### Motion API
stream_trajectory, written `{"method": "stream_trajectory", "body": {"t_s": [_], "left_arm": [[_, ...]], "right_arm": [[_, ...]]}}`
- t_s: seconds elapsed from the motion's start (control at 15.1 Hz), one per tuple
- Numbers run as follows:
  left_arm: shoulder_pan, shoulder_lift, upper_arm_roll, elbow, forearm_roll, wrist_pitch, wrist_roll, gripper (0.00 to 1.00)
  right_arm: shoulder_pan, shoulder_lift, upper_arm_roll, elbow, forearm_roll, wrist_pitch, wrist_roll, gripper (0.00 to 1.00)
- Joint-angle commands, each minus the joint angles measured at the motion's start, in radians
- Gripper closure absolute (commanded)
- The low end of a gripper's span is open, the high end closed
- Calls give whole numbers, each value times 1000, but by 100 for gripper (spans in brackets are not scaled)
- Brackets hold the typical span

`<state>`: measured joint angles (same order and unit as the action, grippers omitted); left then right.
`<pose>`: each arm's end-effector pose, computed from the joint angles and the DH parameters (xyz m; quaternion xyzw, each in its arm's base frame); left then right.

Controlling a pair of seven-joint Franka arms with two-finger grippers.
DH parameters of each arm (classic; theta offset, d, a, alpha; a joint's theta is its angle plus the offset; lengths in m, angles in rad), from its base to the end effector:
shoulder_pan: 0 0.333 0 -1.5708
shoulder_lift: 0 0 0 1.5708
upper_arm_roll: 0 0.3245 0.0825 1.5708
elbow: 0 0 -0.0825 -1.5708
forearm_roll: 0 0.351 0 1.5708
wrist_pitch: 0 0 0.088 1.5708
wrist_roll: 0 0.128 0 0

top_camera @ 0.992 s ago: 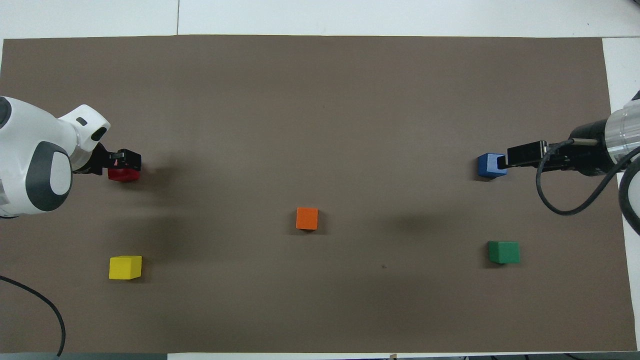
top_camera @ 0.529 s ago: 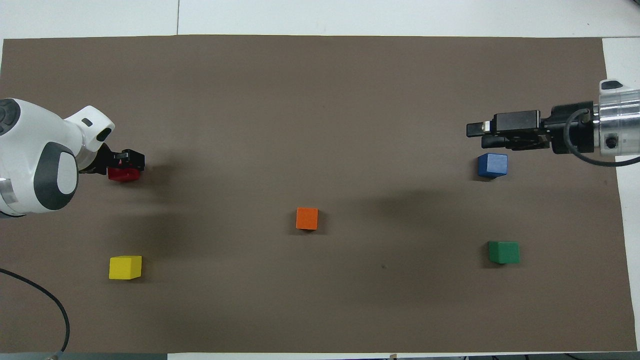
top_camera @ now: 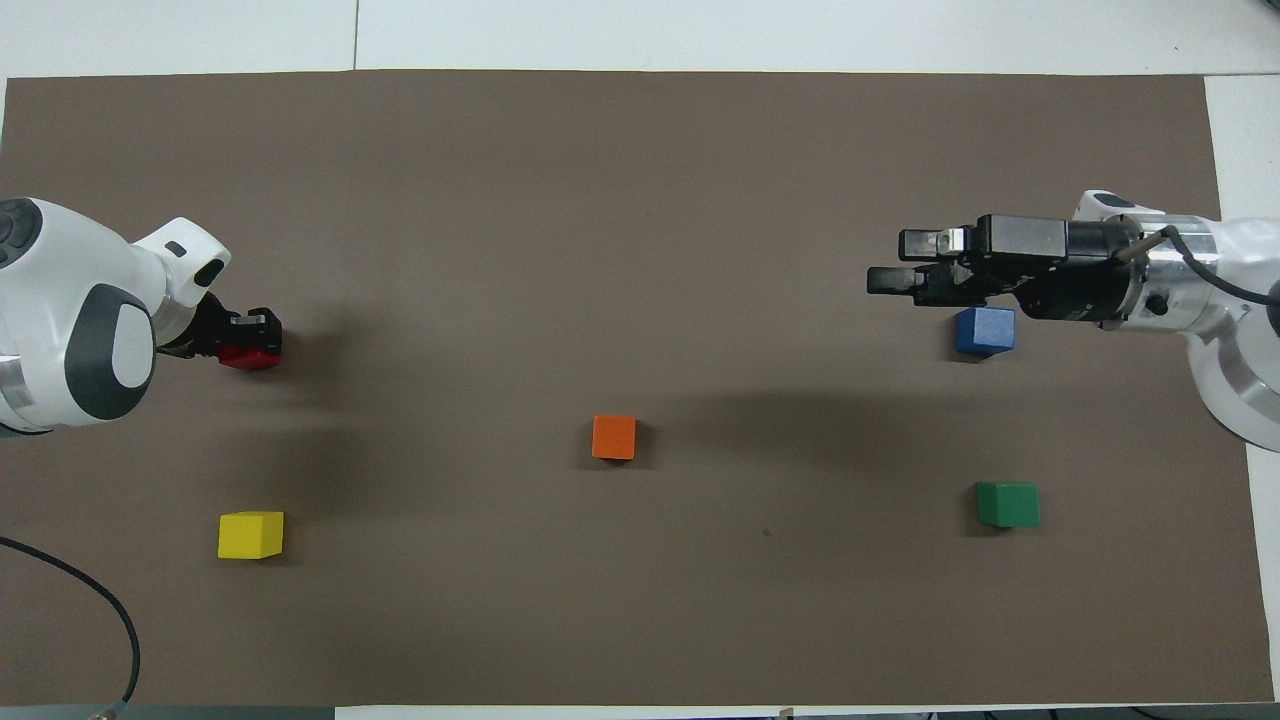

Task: Transfer red block to right arm and stack on blue block
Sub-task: 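Lift the red cube with the left gripper while the right gripper advances, then carry the red cube toward the right gripper while the right gripper approaches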

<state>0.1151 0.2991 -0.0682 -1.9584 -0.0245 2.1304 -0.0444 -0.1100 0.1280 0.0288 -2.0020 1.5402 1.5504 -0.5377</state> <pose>0.5687 0.0267 0.3224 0.9964 0.0535 -0.0632 0.0201 0.5435 0.0852 0.4799 -0.7107 0.0248 -0.0091 0.7030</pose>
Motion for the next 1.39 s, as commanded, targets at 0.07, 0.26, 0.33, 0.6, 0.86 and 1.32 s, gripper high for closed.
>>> {"method": "stream_trajectory", "body": {"t_s": [0.07,0.26,0.33,0.6,0.86,1.32], "left_arm": [[-3,-52,2,108,-133,-212,-159,100],[-8,-122,-2,116,-240,-326,-286,100],[-9,-142,-5,121,-283,-363,-358,100],[-22,-211,-12,110,-504,-504,-581,100],[-20,-255,-13,95,-731,-560,-814,100],[-136,-337,-13,-80,-1081,-399,-1035,100]], "right_arm": [[-5,143,5,-8,80,-212,-155,0],[3,202,5,-21,83,-309,-212,0],[4,223,5,-21,86,-338,-229,0],[85,272,5,-20,168,-348,-320,0],[119,272,6,-24,187,-322,-318,0],[179,285,5,-38,262,-300,-373,0]]}}
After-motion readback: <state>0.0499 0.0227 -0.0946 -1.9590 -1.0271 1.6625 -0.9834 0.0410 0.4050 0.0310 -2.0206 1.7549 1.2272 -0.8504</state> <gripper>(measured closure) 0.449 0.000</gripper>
